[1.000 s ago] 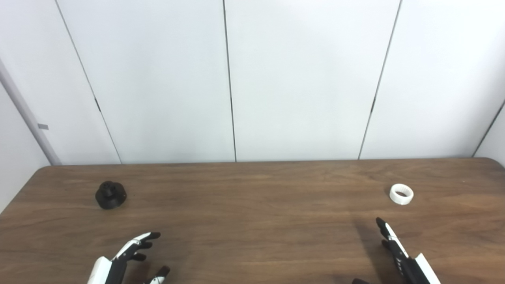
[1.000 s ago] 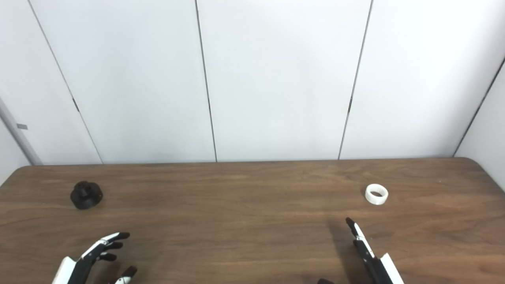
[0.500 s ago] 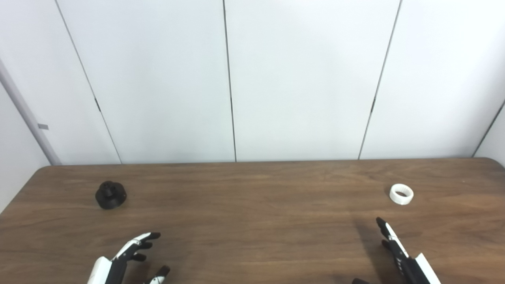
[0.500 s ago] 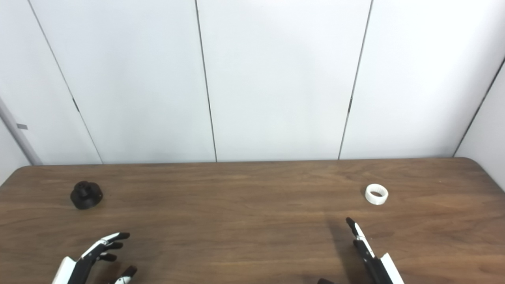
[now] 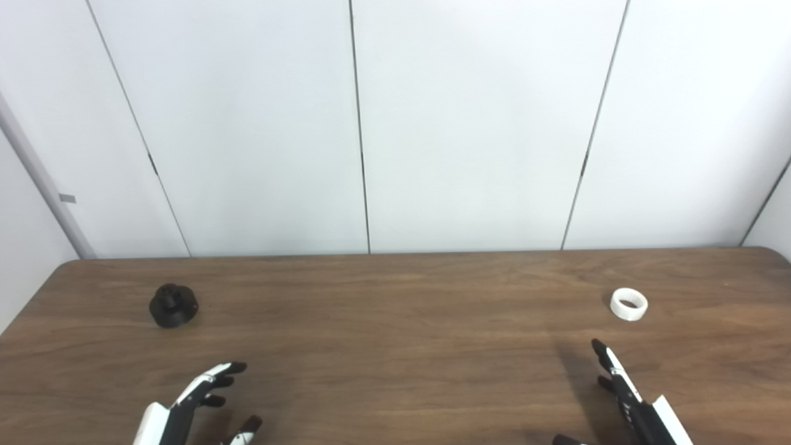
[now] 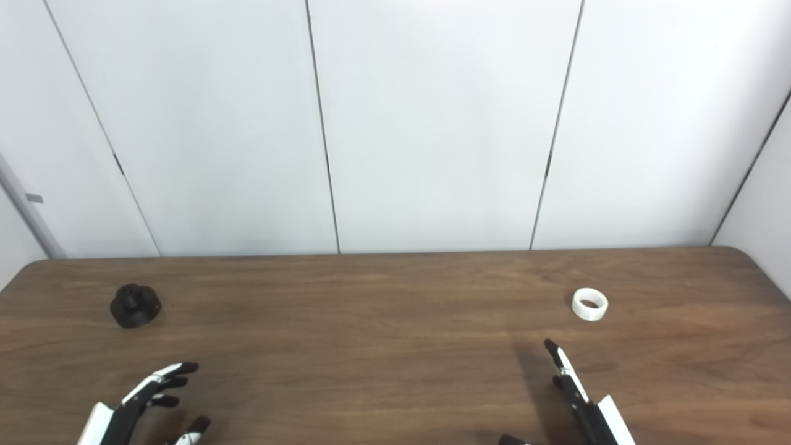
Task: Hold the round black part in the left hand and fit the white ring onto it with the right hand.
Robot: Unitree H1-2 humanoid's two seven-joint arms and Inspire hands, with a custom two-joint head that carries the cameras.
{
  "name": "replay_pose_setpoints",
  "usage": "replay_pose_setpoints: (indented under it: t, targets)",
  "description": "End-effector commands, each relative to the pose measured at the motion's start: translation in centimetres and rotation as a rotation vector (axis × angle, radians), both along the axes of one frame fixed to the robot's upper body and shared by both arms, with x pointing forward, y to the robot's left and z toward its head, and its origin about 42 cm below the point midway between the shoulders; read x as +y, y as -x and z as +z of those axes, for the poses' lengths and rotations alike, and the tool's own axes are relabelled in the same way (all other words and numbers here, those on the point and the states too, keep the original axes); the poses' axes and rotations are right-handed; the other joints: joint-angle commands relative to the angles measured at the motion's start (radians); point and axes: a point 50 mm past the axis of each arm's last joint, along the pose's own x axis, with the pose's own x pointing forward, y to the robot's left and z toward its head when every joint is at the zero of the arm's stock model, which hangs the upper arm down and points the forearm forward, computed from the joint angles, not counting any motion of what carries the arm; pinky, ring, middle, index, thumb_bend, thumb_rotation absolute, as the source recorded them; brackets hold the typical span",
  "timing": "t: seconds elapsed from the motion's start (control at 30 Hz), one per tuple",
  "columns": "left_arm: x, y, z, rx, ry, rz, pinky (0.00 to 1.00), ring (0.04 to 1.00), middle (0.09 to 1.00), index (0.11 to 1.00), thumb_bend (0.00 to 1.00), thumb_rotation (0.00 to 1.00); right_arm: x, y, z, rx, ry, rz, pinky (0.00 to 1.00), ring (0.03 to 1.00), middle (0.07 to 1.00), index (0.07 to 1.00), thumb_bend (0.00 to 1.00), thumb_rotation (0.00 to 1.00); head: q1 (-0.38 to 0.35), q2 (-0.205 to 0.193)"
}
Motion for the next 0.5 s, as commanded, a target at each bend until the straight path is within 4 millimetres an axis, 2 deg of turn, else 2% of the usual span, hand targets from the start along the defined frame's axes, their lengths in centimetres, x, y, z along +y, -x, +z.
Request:
replay_pose_setpoints:
  t: [0.0,0.17,0.23,0.27,0.3,0.37,0.47]
  targets:
    - [0.0,-0.2,0.4,-0.029,0.026,0.034,0.66,0.782,0.850,0.787,0.55,0.19,0.0,-0.2,-0.2,0.003,0.005,0.014,0.92,0.999,1.000,1.000,0.55,0.29,0.004,-0.002]
    - [2.5,-1.7,2.5,-0.127,0.007,0.118,0.66,0.792,0.851,0.785,0.60,0.22,-0.2,-0.2,-0.2,0.017,0.001,0.009,0.93,1.000,1.000,1.000,0.54,0.27,0.036,-0.011]
    - [3.6,-2.4,3.4,-0.163,-0.053,0.192,0.68,0.810,0.846,0.780,0.64,0.24,-0.3,-0.2,-0.2,0.021,0.003,0.007,0.93,1.000,1.000,1.000,0.54,0.27,0.048,-0.012]
    - [4.2,-2.6,3.8,-0.177,-0.079,0.226,0.72,0.834,0.840,0.771,0.69,0.30,-0.4,-0.2,-0.2,0.023,0.006,0.007,0.93,1.000,1.000,1.000,0.53,0.27,0.061,-0.014]
    - [4.8,-2.9,4.4,-0.191,-0.100,0.262,0.76,0.862,0.844,0.768,0.71,0.32,-0.5,-0.2,-0.2,0.023,0.003,0.009,0.93,1.000,1.000,1.000,0.53,0.27,0.061,-0.014]
    - [5.9,-3.5,5.5,-0.216,-0.120,0.331,0.92,0.946,0.880,0.764,0.78,0.34,-0.6,-0.2,-0.3,0.023,0.000,0.010,0.94,1.000,1.000,1.000,0.52,0.25,0.079,-0.021]
    - [7.7,-4.5,7.0,-0.272,-0.162,0.414,0.99,0.993,0.913,0.757,0.81,0.32,-0.7,-0.3,-0.3,0.024,0.006,0.006,0.93,1.000,1.000,1.000,0.51,0.26,0.094,-0.030]
